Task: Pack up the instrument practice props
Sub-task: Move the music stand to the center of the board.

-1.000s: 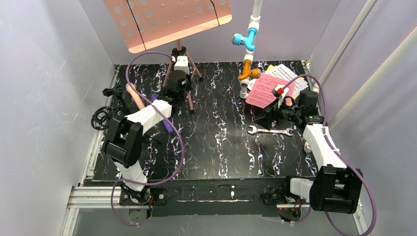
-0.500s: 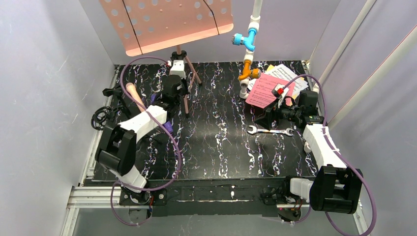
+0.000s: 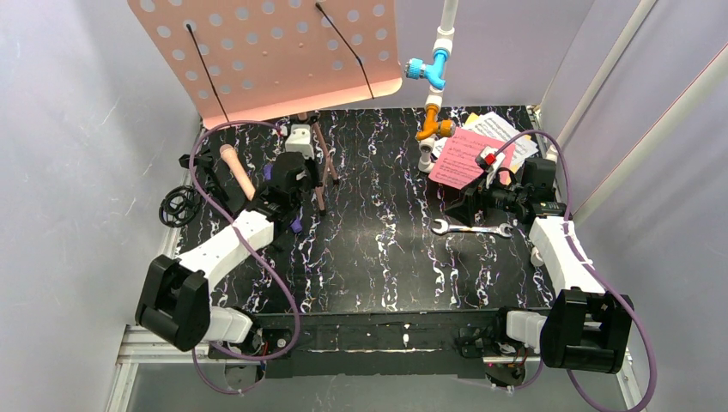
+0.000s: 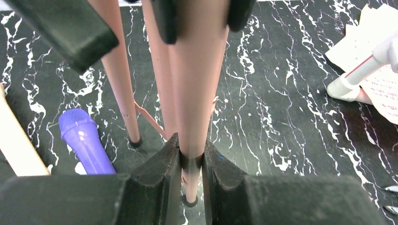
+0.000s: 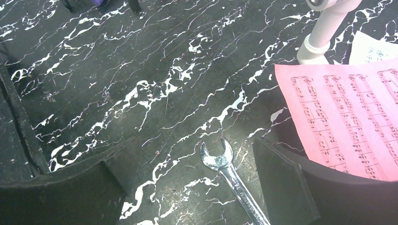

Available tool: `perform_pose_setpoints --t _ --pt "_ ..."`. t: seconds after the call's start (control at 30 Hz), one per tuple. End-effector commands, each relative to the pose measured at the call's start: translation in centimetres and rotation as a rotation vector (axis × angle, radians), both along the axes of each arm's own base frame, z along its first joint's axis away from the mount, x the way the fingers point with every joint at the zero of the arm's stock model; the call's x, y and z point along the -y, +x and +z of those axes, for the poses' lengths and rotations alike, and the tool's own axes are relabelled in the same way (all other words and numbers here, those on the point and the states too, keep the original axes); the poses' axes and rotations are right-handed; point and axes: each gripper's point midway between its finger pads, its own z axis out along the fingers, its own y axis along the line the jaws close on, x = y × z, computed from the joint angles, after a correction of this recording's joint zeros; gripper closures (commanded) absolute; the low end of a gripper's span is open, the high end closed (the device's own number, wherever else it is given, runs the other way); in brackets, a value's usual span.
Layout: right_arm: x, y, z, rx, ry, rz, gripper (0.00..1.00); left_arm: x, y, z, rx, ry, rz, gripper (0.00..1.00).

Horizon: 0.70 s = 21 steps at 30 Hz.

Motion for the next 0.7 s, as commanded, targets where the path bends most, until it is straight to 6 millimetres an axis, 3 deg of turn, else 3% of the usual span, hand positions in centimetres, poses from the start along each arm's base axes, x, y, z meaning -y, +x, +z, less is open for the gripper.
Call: perform_pose_setpoints --t 0.0,0.47,0.67 --pt "0.0 -0.1 0.5 0.022 0.007 0.008 0.02 0.3 -1.8 3.6 0.071 -0.110 -0.012 1.00" --pt "0.1 -0.1 0.5 0.022 0.010 0.008 0.02 1.9 -4.6 3.2 0.011 -0.105 -0.131 1.00" --pt "-0.3 -0.6 0.5 0.023 0.024 0.040 0.02 3.7 -5.7 3.6 0.002 -0.136 -0.244 1.00"
